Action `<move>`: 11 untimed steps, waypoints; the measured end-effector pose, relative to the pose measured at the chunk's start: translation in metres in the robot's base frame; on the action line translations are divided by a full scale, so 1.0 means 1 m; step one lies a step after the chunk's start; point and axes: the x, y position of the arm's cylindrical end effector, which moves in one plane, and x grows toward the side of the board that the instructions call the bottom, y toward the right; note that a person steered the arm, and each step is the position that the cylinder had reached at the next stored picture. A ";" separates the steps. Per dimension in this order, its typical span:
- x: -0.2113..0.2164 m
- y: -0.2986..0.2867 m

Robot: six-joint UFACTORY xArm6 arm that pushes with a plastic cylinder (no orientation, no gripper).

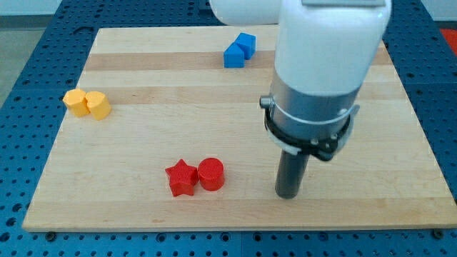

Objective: Push red blocks to the left slightly

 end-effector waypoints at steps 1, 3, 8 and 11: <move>-0.006 -0.024; -0.006 -0.099; -0.012 -0.121; -0.001 -0.079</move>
